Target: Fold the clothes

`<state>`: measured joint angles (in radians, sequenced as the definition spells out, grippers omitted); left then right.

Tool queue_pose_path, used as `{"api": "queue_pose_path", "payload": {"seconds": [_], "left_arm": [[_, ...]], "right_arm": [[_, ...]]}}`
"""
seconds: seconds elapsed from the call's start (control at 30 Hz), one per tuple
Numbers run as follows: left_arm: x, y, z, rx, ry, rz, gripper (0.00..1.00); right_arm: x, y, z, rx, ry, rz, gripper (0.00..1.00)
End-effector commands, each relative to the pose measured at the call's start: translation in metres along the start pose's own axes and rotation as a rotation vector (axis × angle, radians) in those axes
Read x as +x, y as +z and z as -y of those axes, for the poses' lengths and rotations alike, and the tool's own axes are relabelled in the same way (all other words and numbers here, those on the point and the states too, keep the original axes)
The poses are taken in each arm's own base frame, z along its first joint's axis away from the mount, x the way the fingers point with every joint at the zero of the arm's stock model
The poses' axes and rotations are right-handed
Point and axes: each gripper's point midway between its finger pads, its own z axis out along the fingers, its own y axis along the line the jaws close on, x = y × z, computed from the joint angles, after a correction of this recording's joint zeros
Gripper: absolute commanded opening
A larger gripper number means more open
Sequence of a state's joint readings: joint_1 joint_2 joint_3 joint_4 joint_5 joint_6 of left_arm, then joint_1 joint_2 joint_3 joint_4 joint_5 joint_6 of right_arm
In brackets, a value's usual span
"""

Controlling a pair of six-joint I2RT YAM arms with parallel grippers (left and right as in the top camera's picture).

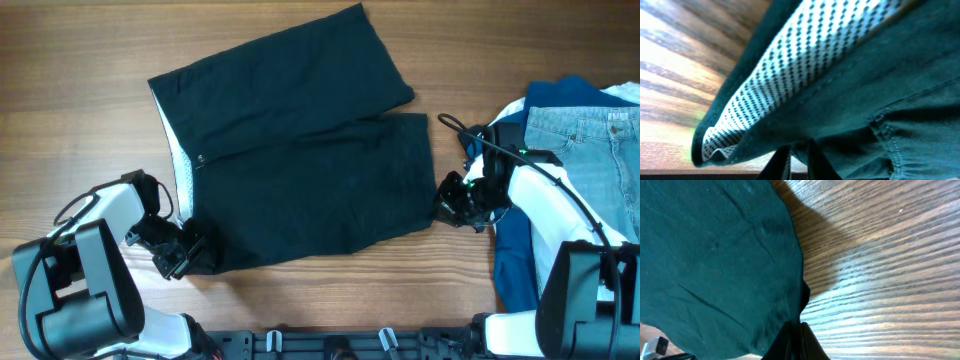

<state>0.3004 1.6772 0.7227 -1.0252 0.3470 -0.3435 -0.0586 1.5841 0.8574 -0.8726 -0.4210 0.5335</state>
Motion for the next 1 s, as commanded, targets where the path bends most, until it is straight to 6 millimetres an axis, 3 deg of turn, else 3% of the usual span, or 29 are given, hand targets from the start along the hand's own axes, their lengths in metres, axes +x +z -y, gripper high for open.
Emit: {"api": "queue_pose_path", "payload": {"seconds": [0.0, 0.13, 0.23, 0.33, 0.7, 0.9, 0.97], "left_arm": [[-0.008, -0.002, 0.004, 0.019, -0.004, 0.029, 0.19], [-0.014, -0.007, 0.008, 0.028, -0.030, 0.053, 0.23], [-0.008, -0.007, 0.002, -0.003, -0.055, 0.030, 0.26], [-0.015, -0.009, -0.012, -0.061, -0.106, 0.067, 0.26], [-0.021, -0.019, -0.035, -0.013, -0.256, 0.056, 0.37], [-0.020, -0.018, -0.035, -0.031, -0.247, 0.057, 0.43], [-0.015, -0.015, -0.024, -0.015, -0.219, 0.037, 0.45]], "right_arm": [[-0.021, -0.010, 0.003, 0.025, -0.015, 0.096, 0.04], [-0.033, -0.017, 0.008, -0.007, 0.053, 0.126, 0.04], [-0.034, -0.018, 0.010, -0.012, 0.063, 0.127, 0.04], [-0.034, -0.018, 0.010, -0.012, 0.063, 0.127, 0.04], [-0.034, -0.018, 0.010, -0.012, 0.060, 0.127, 0.04], [-0.034, -0.018, 0.010, -0.012, 0.059, 0.128, 0.04], [-0.035, -0.018, 0.010, -0.012, 0.059, 0.128, 0.04]]}}
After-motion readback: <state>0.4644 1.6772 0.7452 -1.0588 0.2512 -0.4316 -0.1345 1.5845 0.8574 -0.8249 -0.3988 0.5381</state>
